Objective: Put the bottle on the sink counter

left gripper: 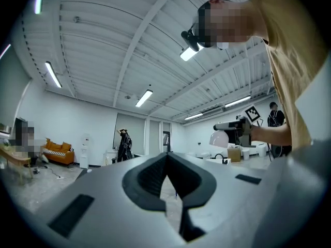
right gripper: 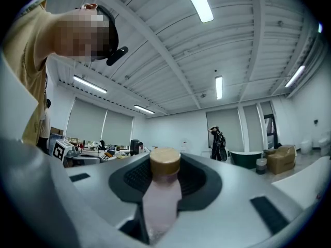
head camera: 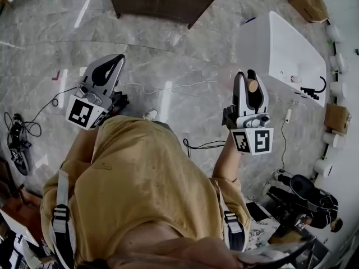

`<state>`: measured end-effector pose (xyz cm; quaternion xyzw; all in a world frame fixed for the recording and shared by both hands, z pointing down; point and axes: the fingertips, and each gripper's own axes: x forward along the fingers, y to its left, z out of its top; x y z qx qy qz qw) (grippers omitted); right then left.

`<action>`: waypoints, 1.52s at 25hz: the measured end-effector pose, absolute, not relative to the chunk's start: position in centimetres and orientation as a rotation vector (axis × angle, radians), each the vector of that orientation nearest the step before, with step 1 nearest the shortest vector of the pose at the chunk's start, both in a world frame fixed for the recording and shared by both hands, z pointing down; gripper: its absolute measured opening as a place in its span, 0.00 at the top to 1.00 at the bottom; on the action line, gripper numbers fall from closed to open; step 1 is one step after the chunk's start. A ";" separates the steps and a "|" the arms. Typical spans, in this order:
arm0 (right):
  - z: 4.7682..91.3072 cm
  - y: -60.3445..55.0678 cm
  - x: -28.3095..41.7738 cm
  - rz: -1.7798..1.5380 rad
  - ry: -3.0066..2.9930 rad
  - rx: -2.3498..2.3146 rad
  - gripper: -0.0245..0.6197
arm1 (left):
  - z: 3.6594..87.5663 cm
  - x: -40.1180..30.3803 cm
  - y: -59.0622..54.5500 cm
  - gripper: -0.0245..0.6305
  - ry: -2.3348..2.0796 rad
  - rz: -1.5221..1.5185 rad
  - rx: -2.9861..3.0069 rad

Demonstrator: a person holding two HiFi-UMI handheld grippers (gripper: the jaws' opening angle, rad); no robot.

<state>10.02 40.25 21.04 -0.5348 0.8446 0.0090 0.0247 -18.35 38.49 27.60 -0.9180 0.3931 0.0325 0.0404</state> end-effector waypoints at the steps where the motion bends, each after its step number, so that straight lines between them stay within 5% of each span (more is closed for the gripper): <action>1: 21.1 40.3 10.3 0.028 2.616 -1.650 0.78 | 27.5 -18.3 38.6 0.96 1.216 0.099 -2.806; 20: 22.8 37.2 13.9 0.028 2.652 -1.693 0.78 | 28.3 -13.7 34.2 0.96 1.161 0.154 -2.823; 38: 21.6 22.1 12.2 0.030 2.589 -1.772 0.78 | 29.0 -14.9 16.5 0.96 1.053 0.131 -2.888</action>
